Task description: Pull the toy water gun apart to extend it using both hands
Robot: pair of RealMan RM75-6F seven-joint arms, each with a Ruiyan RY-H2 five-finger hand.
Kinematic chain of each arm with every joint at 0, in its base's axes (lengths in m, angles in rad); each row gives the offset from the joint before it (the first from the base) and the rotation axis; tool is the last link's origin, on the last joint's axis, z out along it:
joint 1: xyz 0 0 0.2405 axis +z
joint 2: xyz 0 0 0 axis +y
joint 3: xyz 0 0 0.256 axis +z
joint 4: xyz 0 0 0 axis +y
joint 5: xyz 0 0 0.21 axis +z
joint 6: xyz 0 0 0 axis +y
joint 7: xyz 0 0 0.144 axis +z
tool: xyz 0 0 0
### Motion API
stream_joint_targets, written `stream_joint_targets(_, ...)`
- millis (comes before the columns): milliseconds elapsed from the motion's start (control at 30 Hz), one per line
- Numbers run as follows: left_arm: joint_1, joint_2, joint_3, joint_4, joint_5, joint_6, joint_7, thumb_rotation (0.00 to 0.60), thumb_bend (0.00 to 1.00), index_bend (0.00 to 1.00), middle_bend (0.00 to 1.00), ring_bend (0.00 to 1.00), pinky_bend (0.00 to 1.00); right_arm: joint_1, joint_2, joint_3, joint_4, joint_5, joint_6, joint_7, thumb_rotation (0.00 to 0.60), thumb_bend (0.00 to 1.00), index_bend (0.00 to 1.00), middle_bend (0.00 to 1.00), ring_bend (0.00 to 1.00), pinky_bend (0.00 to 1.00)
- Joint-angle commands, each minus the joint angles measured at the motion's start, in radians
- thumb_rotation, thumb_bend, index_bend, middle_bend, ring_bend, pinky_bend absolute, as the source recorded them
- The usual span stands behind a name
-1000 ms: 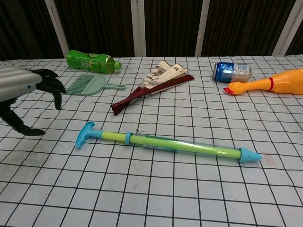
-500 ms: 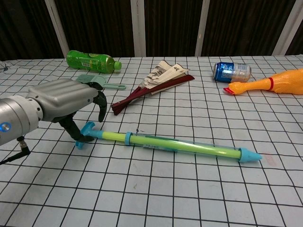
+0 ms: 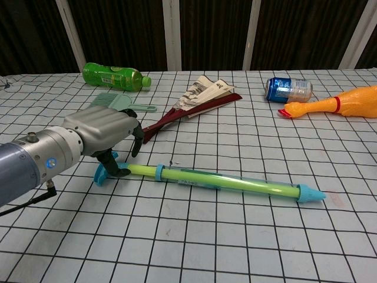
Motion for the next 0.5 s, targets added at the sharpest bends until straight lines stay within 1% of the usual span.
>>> stream_joint_targets(33,-0.007,-0.009,0.006,0.011,-0.008,0.005,0.004,0.6,0.39,0.48,0.21,0.05,0.16,0.0,0.0,-0.001,0.0,-0.001,0.0,0.002,0.6,0.26,0.0,0.0,0.0,0.0)
stream_joint_targets(233,-0.016,-0.023,0.017,0.037,-0.018,0.015,0.003,0.6,0.39,0.49,0.21,0.05,0.16,0.0,0.0,0.0,0.0,0.002,-0.002,0.009,0.6,0.26,0.0,0.0,0.0,0.0)
stream_joint_targets(500,-0.024,-0.027,0.029,0.051,-0.028,0.023,-0.006,0.6,0.42,0.49,0.21,0.05,0.16,0.0,0.0,0.0,-0.001,0.003,-0.001,0.008,0.6,0.26,0.0,0.0,0.0,0.0)
